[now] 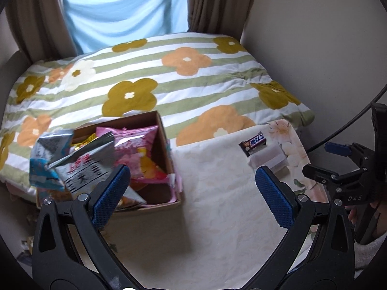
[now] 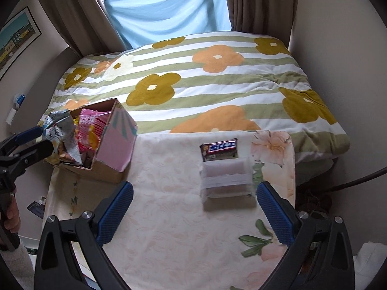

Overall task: Organize snacks
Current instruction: 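Move both tools toward the chocolate bar and white packet on the cloth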

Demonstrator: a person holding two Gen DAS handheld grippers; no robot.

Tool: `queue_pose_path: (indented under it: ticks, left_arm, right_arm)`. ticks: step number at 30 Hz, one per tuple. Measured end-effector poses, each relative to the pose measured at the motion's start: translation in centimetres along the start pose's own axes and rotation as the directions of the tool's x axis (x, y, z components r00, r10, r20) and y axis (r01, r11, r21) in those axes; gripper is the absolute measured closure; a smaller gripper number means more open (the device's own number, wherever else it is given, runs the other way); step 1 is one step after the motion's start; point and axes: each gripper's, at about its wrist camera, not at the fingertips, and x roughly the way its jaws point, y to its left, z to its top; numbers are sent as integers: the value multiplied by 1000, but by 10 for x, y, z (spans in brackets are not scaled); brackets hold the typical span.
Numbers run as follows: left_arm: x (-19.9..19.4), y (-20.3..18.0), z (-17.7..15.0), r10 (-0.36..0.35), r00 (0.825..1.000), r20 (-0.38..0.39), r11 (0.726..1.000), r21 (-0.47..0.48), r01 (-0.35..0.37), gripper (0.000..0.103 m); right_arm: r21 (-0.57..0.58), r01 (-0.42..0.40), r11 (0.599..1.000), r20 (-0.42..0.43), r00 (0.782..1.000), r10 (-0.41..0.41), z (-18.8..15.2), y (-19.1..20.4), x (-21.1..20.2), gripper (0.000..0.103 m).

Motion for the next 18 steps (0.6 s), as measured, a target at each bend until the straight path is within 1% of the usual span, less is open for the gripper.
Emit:
queue_pose_path:
  ticks: [2,5,7,12,14,17,18]
  left_arm:
    - [14,-18,11,-16,1000,-11,1000,23,16,0]
    - [35,-43,28,-38,999,-27,997,65,40,0]
    - [52,-58,37,-52,997,-48,993,99,56,0]
    - [102,-82,52,-97,989,-115,976,184,117,1]
    - [124,-92,55,-114,982,-150,964,223,146,1]
    - [157,-105,56,-121,971,-205,943,283,177,7]
    - [168,-109,55,-121,967,-225,935,302,187,9]
  right_arm:
    - [-5,10,1000,-2,1000,-10,-4,-15,2,1]
    - [17,-21,1000,-3,1000,21,-9,-36,8,1]
    - [26,-26,999,2,1000,26,-12,-44,13,1]
    - [50,-43,998,-29,999,45,-22,-54,34,1]
    - [36,-12,999,-37,999,14,-25,-55,43,1]
    - [24,50,998,-46,998,-49,-31,-57,58,1]
    - [23,57,998,-43,998,-56,-33,-57,62,1]
